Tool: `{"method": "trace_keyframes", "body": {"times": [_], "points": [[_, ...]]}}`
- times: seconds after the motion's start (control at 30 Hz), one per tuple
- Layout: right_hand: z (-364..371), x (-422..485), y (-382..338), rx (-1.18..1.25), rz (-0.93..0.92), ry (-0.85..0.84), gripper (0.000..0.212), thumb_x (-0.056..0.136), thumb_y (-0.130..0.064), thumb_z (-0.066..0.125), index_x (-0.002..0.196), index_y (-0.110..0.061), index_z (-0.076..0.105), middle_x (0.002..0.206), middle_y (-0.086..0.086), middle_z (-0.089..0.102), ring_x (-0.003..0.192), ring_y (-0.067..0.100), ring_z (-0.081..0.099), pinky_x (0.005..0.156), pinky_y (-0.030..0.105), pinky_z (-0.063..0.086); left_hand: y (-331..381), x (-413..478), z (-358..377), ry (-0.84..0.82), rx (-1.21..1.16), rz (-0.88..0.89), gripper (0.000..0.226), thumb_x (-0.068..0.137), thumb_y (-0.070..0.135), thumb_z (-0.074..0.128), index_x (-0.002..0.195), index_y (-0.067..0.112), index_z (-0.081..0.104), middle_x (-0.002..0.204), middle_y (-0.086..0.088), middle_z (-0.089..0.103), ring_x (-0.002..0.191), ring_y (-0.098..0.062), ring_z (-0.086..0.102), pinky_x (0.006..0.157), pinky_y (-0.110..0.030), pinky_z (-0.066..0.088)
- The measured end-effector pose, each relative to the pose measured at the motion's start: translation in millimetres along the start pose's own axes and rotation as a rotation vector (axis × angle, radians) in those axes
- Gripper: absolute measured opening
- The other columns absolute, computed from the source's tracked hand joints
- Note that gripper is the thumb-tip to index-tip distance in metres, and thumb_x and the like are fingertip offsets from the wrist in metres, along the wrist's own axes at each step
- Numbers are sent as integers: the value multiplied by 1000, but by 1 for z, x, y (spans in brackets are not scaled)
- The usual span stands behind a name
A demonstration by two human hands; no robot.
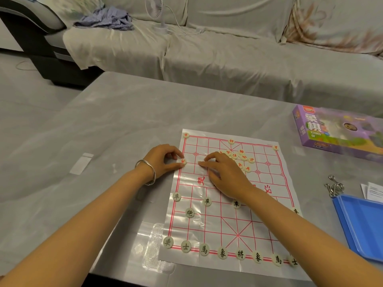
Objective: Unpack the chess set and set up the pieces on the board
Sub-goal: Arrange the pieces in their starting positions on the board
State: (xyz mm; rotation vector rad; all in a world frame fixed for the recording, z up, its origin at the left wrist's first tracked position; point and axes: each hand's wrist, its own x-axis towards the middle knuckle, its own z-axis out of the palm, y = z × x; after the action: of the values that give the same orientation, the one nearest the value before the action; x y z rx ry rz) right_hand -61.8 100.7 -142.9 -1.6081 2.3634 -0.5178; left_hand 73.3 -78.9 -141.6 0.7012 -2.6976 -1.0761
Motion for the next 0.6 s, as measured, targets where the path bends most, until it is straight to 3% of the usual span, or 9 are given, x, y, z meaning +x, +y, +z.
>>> {"method": "trace_keyframes", "body": {"times": [0.3,0.43,0.5,0.6], "points": [[-2,-3,0,66,23,-8,36,96,-22,48,131,-27,52,134,-5,46,122,14,41,100,23,30,7,1,0,-12,27,-54,28,77,31,71,101,22,61,94,4,57,84,-12,51,68,-12,42],[-27,-13,15,158,90,129,33,95,-22,51,127,-25,54,134,-4,48,122,13,43,102,24,30,24,4,-3,18,178,-71,44,77,38,70,114,21,55,101,5,52,91,-14,49,86,-28,47],[-42,-21,33,174,169,224,29,93,-23,54,122,-24,58,129,-4,52,115,13,49,97,23,36,38,6,1,61,215,-24,45,76,41,69,116,24,55,105,6,52,94,-14,48,89,-29,45],[-54,-38,61,171,277,245,23,90,-26,60,112,-22,63,115,-3,57,92,8,51,74,10,37,60,8,17,21,134,40,40,77,40,69,112,25,57,108,6,54,95,-11,48,86,-27,45]]}}
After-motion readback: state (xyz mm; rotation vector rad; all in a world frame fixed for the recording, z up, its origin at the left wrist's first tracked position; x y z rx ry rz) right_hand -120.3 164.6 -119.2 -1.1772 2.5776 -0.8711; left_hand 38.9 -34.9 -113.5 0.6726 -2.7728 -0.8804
